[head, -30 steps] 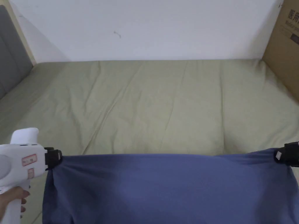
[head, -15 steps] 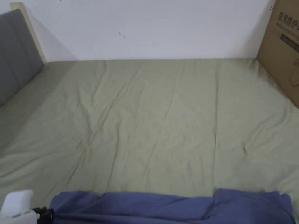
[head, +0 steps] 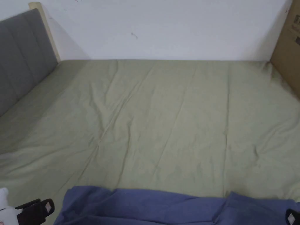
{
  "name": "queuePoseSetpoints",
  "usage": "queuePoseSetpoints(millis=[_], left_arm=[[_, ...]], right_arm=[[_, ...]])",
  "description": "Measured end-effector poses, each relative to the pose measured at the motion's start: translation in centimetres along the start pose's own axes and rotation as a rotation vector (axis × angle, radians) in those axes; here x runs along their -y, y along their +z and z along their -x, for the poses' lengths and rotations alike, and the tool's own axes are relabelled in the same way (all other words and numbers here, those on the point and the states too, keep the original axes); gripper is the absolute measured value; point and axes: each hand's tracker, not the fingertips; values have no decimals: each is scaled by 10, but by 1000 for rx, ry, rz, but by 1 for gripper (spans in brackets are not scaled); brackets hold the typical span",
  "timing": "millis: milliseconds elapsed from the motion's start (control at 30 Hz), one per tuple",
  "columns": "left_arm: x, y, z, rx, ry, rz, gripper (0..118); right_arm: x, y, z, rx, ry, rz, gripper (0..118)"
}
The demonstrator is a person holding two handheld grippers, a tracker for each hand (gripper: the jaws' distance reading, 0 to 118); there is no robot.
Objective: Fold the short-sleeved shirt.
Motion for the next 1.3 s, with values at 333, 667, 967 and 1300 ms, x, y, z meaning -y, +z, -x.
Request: queuePoseSetpoints(millis=[333,667,967,1300], left_arm=[[19,-24,36,87,174,61,13],[31,-96,64,323,437,179,116],[28,-126,89,286,457,243,6],[-10,-76,44,302,364,152,6]], right_arm=[[3,-56,107,-231,118,166,2],[17,-82,128,-204,158,266,2],[18,-99,117,-190,117,300,2],[23,-91,76,-144,0,288,2]])
